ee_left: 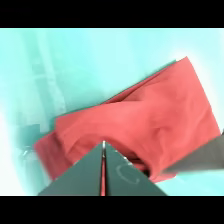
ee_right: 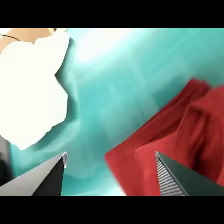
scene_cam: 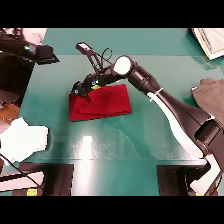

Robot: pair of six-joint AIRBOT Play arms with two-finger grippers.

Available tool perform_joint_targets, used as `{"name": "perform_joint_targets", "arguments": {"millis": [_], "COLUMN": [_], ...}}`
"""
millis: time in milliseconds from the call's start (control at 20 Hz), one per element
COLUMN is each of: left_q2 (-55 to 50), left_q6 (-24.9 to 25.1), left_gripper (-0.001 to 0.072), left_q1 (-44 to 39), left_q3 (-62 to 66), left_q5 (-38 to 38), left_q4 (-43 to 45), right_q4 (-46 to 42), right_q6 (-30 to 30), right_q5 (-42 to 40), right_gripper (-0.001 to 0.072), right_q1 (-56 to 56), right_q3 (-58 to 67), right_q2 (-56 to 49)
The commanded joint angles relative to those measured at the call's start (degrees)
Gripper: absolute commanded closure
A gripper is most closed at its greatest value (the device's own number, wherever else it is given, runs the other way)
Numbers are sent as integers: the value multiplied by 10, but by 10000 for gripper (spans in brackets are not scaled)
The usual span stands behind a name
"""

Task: Fold the shirts.

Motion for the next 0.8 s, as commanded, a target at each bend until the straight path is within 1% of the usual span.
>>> {"name": "perform_joint_targets", "arguments": {"millis": [0,100,200,250,350,400,500,550,650,750], "left_q2": [21,20,20,20,20,20,20,20,20,20], "left_q6": [0,0,0,0,0,0,9,13,13,13], "left_gripper": [683,684,684,684,683,684,684,684,684,684], "left_q1": [34,35,29,28,19,10,-12,-24,-48,-64], "left_q3": [1,-3,-18,-32,-78,-107,-157,-172,-180,-180], "left_q5": [-58,-99,-112,-115,-111,-101,-65,-43,4,38], "left_q4": [4,3,-1,-2,-11,-14,-18,-18,-19,-32], "right_q4": [-88,-124,-125,-118,-118,-117,-112,-94,-31,22], "right_q6": [-6,16,24,27,49,65,72,72,70,59], "right_q5": [69,118,165,179,181,174,160,154,144,139], "right_gripper": [74,74,75,75,75,75,75,75,75,75], "right_q1": [-25,-80,-144,-180,-242,-270,-312,-329,-352,-357], "right_q3": [32,-23,-82,-119,-186,-216,-265,-287,-328,-353], "right_q2": [4,45,74,88,108,113,112,110,95,70]}}
